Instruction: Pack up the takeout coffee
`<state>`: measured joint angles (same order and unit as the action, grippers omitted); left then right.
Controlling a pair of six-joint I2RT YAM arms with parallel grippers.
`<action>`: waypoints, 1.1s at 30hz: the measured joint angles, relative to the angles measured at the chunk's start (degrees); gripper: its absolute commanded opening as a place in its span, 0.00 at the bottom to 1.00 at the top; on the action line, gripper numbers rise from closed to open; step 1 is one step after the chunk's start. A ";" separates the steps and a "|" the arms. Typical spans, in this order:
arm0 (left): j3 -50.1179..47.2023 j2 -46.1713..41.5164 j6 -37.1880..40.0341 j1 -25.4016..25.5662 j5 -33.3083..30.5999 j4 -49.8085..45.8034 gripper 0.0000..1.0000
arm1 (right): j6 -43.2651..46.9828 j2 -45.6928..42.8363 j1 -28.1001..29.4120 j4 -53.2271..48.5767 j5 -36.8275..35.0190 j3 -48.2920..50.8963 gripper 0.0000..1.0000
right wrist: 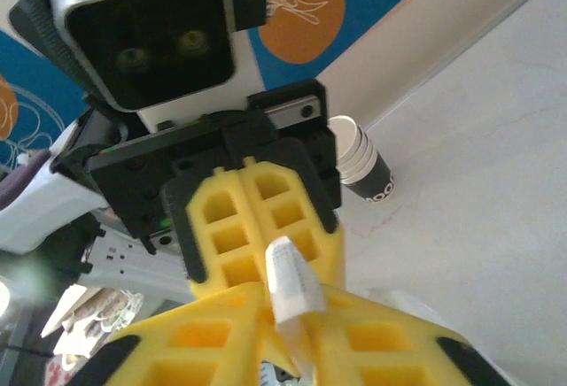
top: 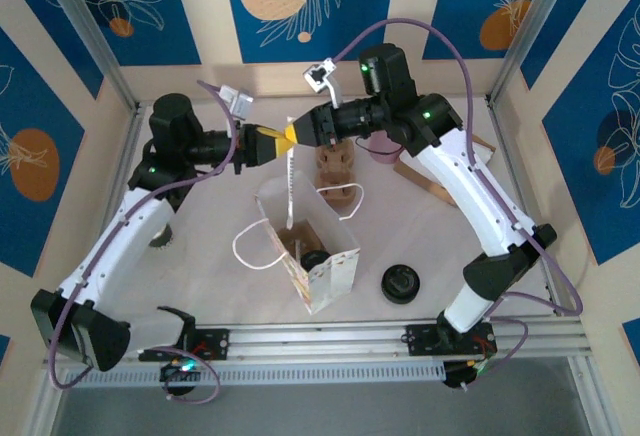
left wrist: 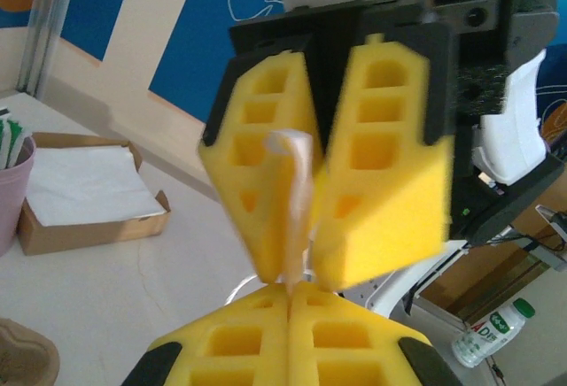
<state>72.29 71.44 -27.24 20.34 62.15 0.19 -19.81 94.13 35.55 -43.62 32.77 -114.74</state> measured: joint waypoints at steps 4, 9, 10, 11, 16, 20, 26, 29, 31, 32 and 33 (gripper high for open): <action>1.66 0.61 0.33 0.11 -0.39 -0.72 0.34 | -0.26 0.07 -0.39 0.59 -0.70 -0.52 0.00; 4.98 1.01 1.90 0.20 -3.15 -3.13 0.92 | -0.81 -0.28 -1.46 1.05 -4.81 -0.74 0.00; 5.44 0.87 2.36 0.13 -4.31 -3.61 0.99 | -1.07 -0.72 -2.16 1.36 -6.10 -0.55 0.00; 5.95 0.55 2.91 0.00 -6.01 -4.74 1.00 | -1.36 -1.55 -3.15 1.99 -7.65 0.02 0.00; 7.85 -2.23 5.42 -1.53 -15.52 -10.43 1.00 | -4.35 -10.08 -10.43 6.56 -17.51 6.45 0.00; 8.57 -5.20 6.82 -3.19 -23.50 -14.03 1.00 | -5.57 -18.75 -15.15 11.72 -30.08 12.79 0.00; 8.13 -8.17 7.93 -4.22 -33.64 -17.84 1.00 | -3.43 -24.11 -16.83 19.71 -50.88 17.31 0.00; 6.19 -9.09 8.35 -4.33 -38.40 -18.93 1.00 | -1.40 -22.01 -18.01 22.80 -59.12 17.64 0.00; 4.44 -9.35 8.35 -4.39 -40.63 -19.30 1.00 | -0.26 -19.41 -19.02 24.55 -62.99 17.64 0.00; 3.32 -9.35 8.35 -4.44 -41.68 -19.41 1.00 | 0.35 -17.73 -19.54 25.42 -64.65 17.62 0.00; 2.32 -9.35 8.33 -4.48 -42.40 -19.41 1.00 | 0.98 -15.87 -20.02 26.18 -66.14 17.57 0.00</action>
<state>74.61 62.08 -18.92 15.86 19.75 -19.22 -18.83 78.26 15.53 -17.43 -33.36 -97.17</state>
